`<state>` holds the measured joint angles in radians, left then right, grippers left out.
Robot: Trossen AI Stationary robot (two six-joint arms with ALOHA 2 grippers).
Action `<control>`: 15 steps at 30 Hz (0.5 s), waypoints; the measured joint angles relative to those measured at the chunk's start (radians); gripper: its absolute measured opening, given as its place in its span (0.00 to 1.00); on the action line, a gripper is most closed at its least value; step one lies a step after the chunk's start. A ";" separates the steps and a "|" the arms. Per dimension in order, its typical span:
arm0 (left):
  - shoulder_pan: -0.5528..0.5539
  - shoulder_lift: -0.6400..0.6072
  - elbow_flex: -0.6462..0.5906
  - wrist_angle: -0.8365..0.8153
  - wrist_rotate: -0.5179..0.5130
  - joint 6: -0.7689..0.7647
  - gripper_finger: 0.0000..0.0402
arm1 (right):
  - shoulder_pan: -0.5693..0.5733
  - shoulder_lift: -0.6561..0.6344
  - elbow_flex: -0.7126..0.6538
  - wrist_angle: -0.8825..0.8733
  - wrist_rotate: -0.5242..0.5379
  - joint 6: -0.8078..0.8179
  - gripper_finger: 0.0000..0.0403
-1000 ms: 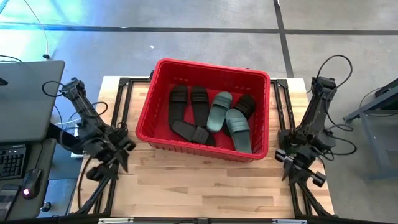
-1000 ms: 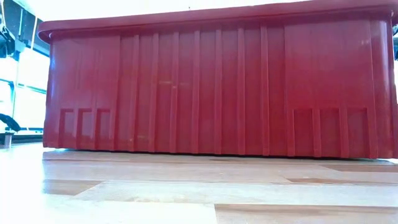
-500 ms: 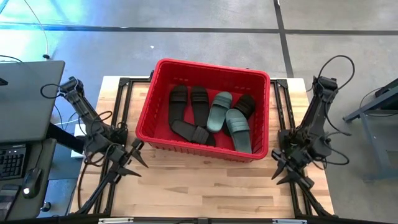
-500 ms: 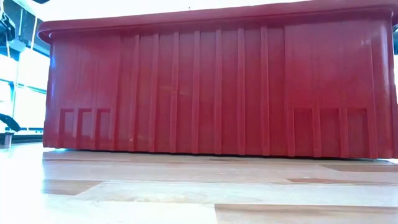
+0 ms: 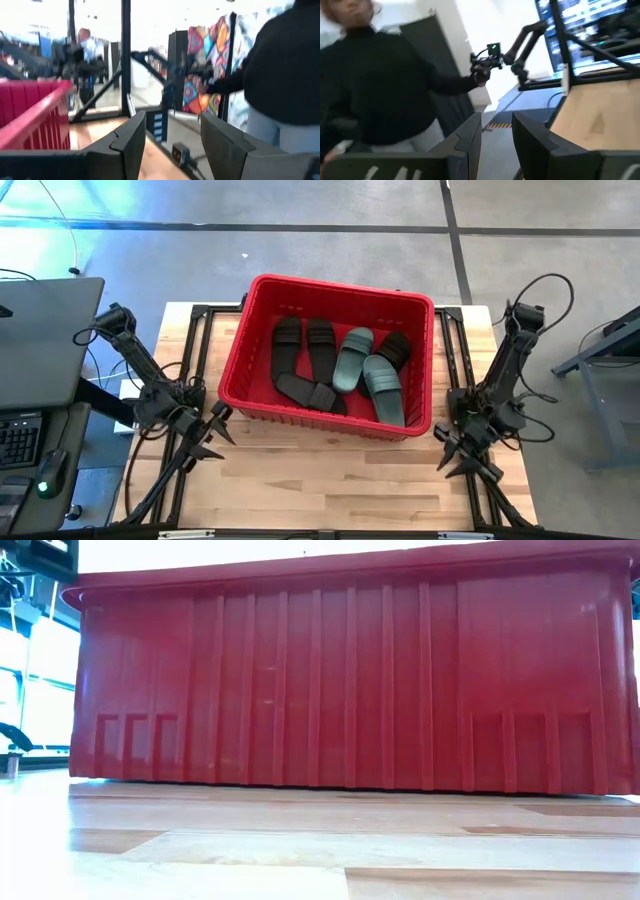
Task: Pick and place slides into bin
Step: Return to Home Position
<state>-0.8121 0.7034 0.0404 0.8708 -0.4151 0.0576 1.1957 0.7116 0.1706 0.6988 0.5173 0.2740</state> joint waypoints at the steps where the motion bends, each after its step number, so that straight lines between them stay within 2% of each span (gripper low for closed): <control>1: -0.001 0.000 -0.010 0.032 -0.001 0.014 0.43 | 0.000 0.000 -0.031 0.048 0.027 0.010 0.25; 5: 0.000 -0.001 -0.011 0.038 0.003 0.086 0.43 | -0.001 0.001 -0.123 0.174 0.130 0.030 0.25; 11: -0.001 -0.001 -0.030 -0.013 -0.022 0.051 0.43 | 0.000 0.001 -0.161 0.193 0.107 -0.068 0.25; 15: -0.001 -0.002 -0.030 -0.020 -0.025 0.043 0.43 | 0.000 0.001 -0.161 0.136 0.112 -0.060 0.25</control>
<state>-0.8127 0.7014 0.0105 0.8508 -0.4399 0.1006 1.1954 0.7121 0.0097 0.8345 0.6296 0.2141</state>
